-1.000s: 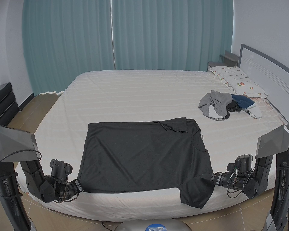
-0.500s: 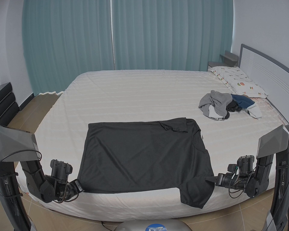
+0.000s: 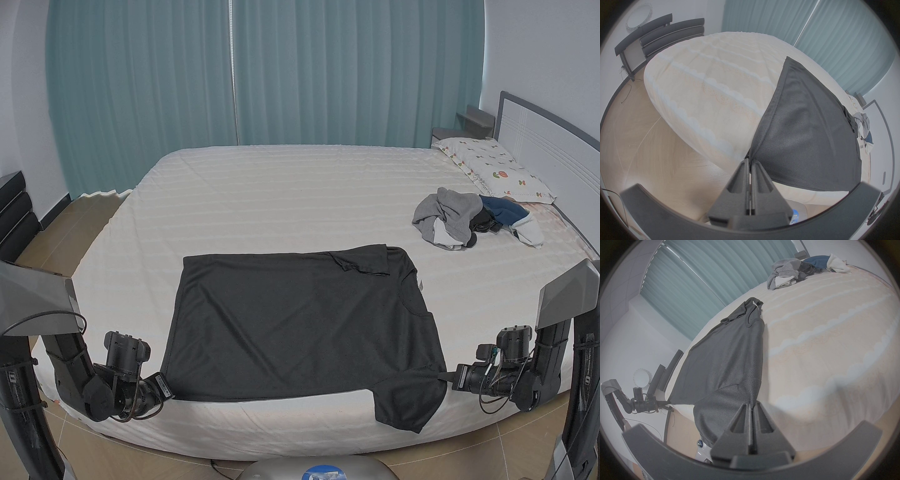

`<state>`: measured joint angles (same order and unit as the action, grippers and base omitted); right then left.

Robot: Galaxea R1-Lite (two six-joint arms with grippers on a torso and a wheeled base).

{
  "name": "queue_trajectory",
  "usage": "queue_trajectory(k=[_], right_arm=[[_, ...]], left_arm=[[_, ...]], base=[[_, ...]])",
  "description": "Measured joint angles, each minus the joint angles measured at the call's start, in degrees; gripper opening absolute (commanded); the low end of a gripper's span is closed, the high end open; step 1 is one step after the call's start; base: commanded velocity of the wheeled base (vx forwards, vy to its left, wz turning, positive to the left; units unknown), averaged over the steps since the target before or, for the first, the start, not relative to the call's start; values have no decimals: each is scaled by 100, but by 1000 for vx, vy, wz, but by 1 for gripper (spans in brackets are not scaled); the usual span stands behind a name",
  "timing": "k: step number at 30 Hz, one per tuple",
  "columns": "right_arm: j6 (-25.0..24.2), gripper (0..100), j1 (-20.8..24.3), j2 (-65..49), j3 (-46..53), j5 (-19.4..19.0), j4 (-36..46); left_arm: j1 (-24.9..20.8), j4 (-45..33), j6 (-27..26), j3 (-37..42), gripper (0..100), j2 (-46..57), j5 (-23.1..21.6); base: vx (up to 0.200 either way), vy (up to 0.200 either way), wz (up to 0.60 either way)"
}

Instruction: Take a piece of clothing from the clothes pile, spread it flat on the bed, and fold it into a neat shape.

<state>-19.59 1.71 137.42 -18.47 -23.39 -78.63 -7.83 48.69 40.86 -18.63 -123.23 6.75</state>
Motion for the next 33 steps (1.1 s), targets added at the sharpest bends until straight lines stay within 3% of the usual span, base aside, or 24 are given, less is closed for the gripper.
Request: queue_trajectory(k=[6, 18, 26, 33], right_arm=[[115, 0, -111, -101, 315, -236, -176], [339, 0, -222, -230, 955, -283, -580], [528, 0, -427, -344, 1379, -572, -753], [646, 0, -468, -357, 1691, -600, -1033]], left_arm=[[37, -20, -90, 28, 0, 63, 16], [52, -35, -561, 344, 0, 336, 33], [108, -16, -1046, 601, 0, 397, 57], [177, -38, -1396, 769, 0, 521, 71]], base=[[0, 0, 0], [0, 0, 0], [0, 0, 0], [0, 0, 0]])
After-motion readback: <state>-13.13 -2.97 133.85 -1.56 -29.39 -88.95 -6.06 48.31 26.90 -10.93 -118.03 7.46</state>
